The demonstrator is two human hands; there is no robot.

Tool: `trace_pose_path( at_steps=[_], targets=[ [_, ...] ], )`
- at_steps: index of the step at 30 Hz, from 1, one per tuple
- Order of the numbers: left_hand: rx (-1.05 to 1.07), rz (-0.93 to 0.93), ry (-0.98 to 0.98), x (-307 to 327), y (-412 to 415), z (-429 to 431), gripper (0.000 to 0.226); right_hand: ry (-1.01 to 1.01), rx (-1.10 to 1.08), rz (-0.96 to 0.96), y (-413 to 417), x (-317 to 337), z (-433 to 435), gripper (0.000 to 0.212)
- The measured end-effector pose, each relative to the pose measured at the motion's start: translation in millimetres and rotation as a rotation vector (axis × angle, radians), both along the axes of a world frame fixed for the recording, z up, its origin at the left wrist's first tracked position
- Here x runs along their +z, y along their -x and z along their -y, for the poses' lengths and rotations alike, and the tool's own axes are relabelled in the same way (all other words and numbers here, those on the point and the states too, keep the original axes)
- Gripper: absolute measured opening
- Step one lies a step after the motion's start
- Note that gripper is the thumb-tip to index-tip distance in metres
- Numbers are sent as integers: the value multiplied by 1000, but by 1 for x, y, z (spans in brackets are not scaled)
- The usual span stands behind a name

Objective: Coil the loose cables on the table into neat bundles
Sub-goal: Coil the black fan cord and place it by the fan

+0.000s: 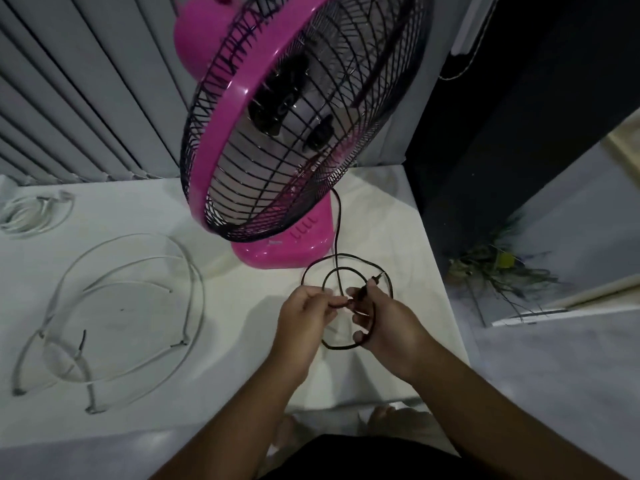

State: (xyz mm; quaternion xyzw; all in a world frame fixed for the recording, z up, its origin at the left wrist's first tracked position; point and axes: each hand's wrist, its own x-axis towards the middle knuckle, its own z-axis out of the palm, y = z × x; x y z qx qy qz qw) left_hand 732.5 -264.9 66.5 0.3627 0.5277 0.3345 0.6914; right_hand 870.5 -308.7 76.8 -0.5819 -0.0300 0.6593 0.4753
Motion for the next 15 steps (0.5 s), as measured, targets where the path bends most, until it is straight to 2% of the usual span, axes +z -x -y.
trace_pose_path(
  at_steps=[3, 5, 9, 11, 13, 15],
  targets=[
    [-105, -105, 13, -2, 7, -9, 29, 8, 104, 149, -5, -1, 4, 28],
    [-230, -180, -43, 2, 4, -15, 26, -9, 171, 175, -8, 0, 7, 24],
    [-487, -503, -299, 4, -12, -21, 28, -27, 186, 177, -21, 4, 10, 20],
    [-425, -486, -264, 5, -19, -19, 23, -58, 100, 166, -30, 3, 10, 16],
    [-267, -362, -96, 6, -24, -15, 17, -108, 34, 162, -39, 2, 10, 18],
    [-156, -234, 79, 8, -30, -10, 15, -171, 76, 213, -46, 0, 12, 22]
  ],
)
